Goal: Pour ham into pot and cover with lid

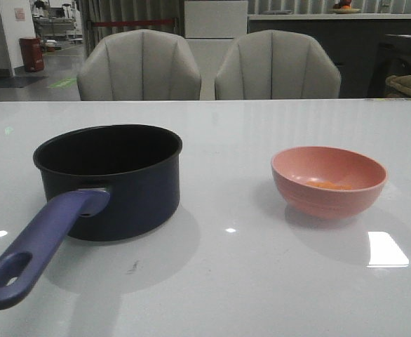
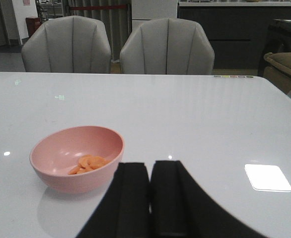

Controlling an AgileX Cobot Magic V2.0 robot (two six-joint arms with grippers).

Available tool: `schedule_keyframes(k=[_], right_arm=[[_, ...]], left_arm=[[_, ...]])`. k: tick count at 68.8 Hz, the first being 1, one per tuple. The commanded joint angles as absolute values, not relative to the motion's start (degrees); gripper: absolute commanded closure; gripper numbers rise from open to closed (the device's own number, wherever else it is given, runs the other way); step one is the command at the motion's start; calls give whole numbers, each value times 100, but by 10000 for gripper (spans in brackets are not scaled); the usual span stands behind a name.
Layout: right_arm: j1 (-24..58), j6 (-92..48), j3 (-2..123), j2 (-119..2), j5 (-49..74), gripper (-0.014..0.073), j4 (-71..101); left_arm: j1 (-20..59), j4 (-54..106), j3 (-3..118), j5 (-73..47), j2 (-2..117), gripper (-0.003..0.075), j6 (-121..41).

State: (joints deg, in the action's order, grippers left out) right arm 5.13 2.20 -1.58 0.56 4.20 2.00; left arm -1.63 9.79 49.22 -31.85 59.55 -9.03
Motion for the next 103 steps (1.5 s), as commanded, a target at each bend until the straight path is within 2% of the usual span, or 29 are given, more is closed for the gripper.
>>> schedule_keyframes(k=[1, 22, 30, 47, 59, 82, 92, 103], right_arm=[[531, 183, -123, 175, -102, 447, 140], [549, 183, -123, 175, -97, 447, 140], [549, 183, -123, 175, -95, 447, 140], [549, 183, -123, 175, -88, 447, 140], [549, 183, -123, 175, -108, 447, 140], [549, 172, -6, 162, -894, 447, 140], [549, 177, 733, -247, -60, 447, 140], [549, 177, 1646, -1332, 946, 447, 140]], left_arm=[[-64, 1284, 4688, -2623, 5261, 64, -888], [-42, 1391, 3415, -1776, 3338, 64, -888], [251, 1380, 3020, -1464, 2759, 64, -888], [1210, 1379, 2535, -1732, 1552, 64, -888], [1445, 1475, 2457, -2313, 803, 64, -888], [1495, 1313, 2280, -2379, 410, 64, -888], [1495, 1313, 2280, -2357, 410, 64, -888], [1495, 1313, 2267, -2303, 410, 64, -888]])
